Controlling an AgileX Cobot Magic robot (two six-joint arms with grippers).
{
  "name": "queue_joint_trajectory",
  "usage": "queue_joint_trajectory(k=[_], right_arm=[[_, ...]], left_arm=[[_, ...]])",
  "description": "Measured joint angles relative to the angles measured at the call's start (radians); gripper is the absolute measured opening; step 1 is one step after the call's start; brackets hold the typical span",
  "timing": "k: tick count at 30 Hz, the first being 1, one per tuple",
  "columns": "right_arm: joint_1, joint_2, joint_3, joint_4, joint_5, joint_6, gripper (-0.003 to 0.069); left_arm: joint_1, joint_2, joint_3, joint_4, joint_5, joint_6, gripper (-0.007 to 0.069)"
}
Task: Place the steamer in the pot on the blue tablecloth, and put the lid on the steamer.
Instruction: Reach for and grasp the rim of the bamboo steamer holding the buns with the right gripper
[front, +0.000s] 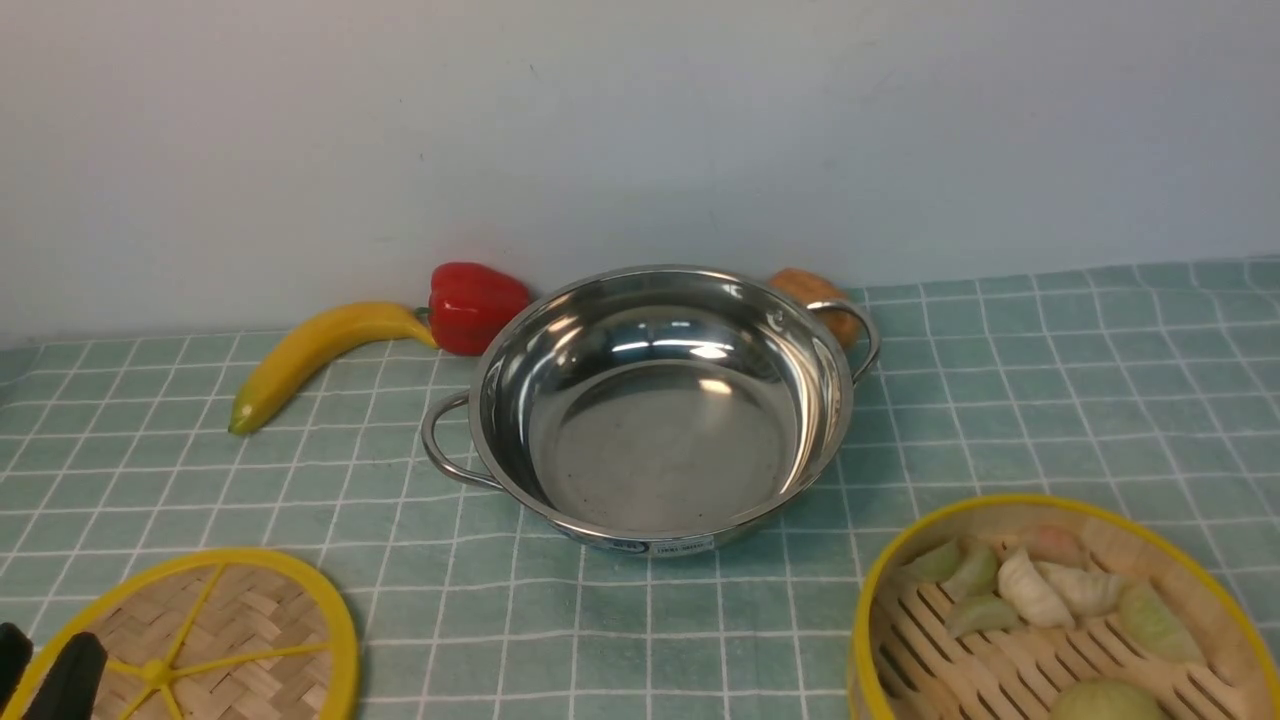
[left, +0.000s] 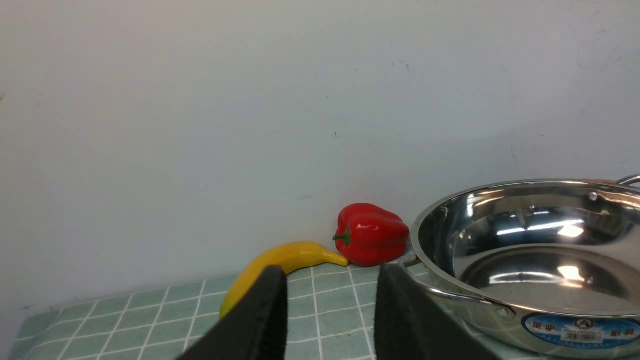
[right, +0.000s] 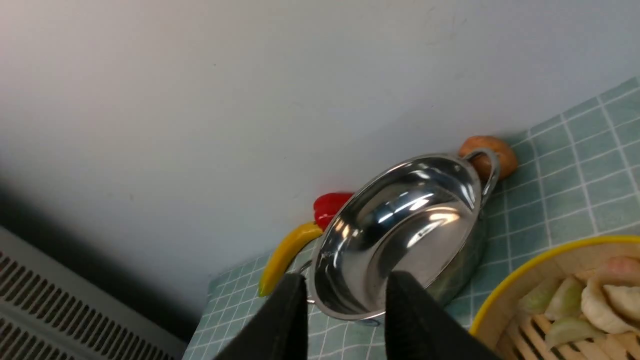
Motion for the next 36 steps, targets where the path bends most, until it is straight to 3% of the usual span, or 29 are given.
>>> queue_joint_trajectory(k=[9, 16, 21, 24, 30, 36], right_arm=[[0.0, 0.073, -0.001, 0.111, 0.129, -0.335, 0.024], [0.0, 0.348, -0.001, 0.178, 0.237, -0.598, 0.024], [0.0, 0.564, -0.035, 0.281, 0.27, -0.929, 0.024], [0.0, 0.664, -0.082, 0.29, 0.275, -1.041, 0.024], [0.002, 0.827, -0.21, 0.21, 0.275, -1.099, 0.024], [0.151, 1.016, -0.371, 0.09, 0.269, -0.982, 0.024]], left_arm=[[0.0, 0.0, 0.0, 0.0, 0.0, 0.0, 0.0243], [0.0, 0.0, 0.0, 0.0, 0.0, 0.0, 0.0243], [0.0, 0.0, 0.0, 0.0, 0.0, 0.0, 0.0243], [0.0, 0.0, 0.0, 0.0, 0.0, 0.0, 0.0243], [0.0, 0.0, 0.0, 0.0, 0.0, 0.0, 0.0243], [0.0, 0.0, 0.0, 0.0, 0.0, 0.0, 0.0243]])
